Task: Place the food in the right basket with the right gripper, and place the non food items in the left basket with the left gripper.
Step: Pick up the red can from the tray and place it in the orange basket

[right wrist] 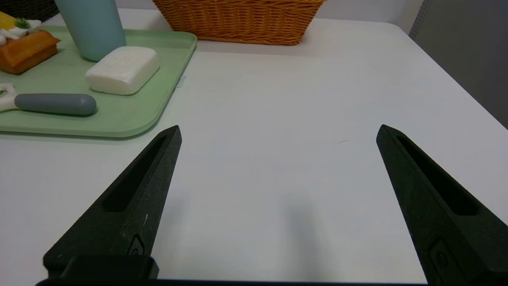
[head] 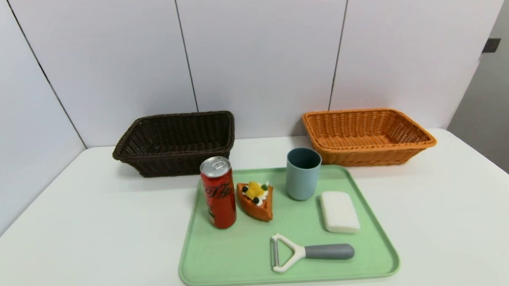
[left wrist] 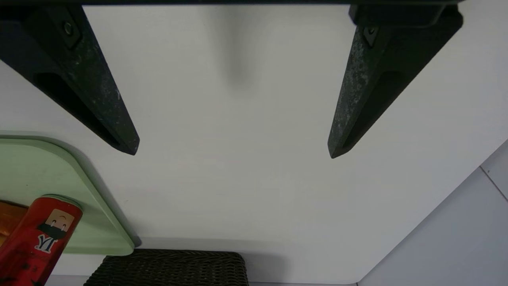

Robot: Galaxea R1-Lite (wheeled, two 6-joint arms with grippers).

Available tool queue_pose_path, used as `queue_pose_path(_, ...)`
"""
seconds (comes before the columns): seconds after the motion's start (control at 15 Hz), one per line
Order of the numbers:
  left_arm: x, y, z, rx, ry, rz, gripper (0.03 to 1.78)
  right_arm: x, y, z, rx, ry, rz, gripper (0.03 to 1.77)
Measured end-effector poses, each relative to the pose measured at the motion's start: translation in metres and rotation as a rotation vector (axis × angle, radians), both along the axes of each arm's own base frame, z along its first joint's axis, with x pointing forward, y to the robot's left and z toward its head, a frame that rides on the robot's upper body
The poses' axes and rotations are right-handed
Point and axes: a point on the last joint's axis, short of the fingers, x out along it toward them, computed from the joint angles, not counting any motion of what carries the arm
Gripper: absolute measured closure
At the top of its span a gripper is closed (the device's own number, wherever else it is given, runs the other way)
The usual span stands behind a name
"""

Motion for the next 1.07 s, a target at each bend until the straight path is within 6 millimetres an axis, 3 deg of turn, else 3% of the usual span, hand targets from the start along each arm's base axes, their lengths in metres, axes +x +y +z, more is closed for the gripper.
queue_pose_path(0.73,0.0,0.0,0.0,0.017,0.0,0.001,0.12,-0.001,0.0,0.005,0.0,-0.03,0.003,0.1)
queue_pose_path(0.87,-0.004,0.0,0.011,0.01,-0.025,-0.009,0.12,-0.005,0.0,0.017,0.001,-0.069,0.014,0.1)
queue_pose_path(1.07,-0.015,-0.001,0.045,-0.031,-0.019,-0.035,0.12,-0.011,0.0,0.046,0.016,-0.066,0.016,0.1)
